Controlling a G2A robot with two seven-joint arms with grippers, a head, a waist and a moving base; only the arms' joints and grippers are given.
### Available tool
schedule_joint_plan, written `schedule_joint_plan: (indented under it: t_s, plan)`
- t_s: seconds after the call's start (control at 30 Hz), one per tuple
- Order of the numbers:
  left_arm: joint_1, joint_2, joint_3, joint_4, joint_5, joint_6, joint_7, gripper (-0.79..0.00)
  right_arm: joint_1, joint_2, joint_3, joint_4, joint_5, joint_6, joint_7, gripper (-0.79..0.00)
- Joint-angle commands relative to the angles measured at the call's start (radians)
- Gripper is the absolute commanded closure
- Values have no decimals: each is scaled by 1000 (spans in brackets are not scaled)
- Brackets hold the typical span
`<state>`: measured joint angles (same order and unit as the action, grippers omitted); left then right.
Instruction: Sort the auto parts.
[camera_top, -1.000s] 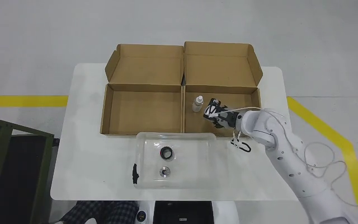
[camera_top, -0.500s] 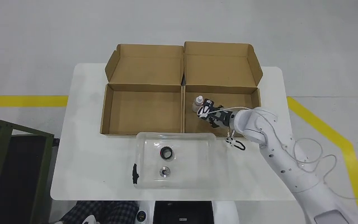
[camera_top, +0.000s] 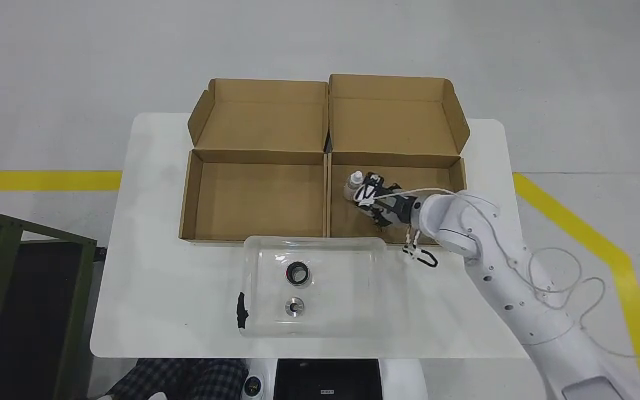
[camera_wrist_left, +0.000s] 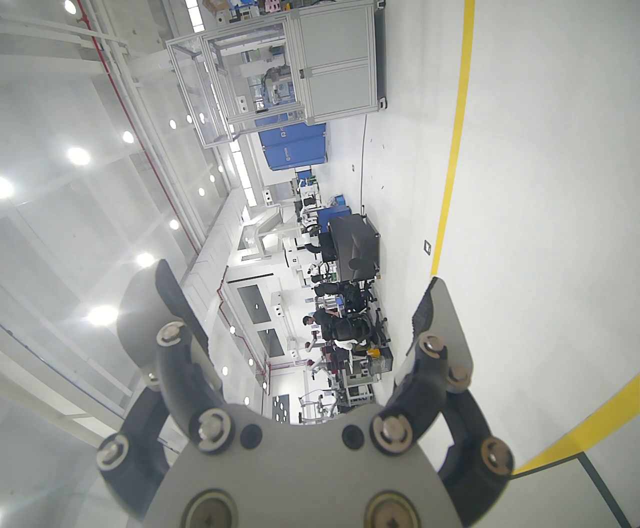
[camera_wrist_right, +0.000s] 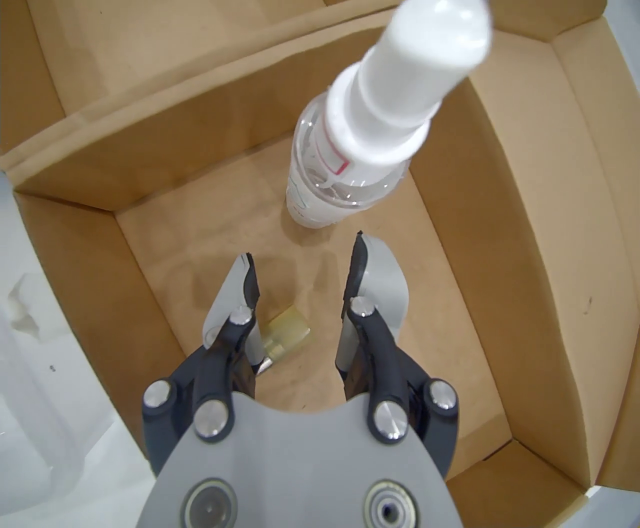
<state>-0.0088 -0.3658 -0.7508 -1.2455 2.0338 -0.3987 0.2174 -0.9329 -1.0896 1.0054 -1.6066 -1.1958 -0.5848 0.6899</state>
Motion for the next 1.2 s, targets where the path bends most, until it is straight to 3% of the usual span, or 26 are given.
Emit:
schedule_joint_plan:
  t_s: [0.0, 0.53, 0.8, 1.17]
  plan:
    - [0, 0, 0, 0, 0, 0, 0, -785, -20, 6, 25, -24, 15, -4, -7, -351]
    - [0, 0, 0, 0, 0, 0, 0, -785, -248, 47, 182, -299, 80, -57, -100, -388]
    - [0, 0, 0, 0, 0, 0, 0, -785, -329, 52, 154, -413, 43, -87, -153, -486]
    - [0, 0, 0, 0, 0, 0, 0, -785, -350, 42, 32, -458, -53, -102, -190, -529]
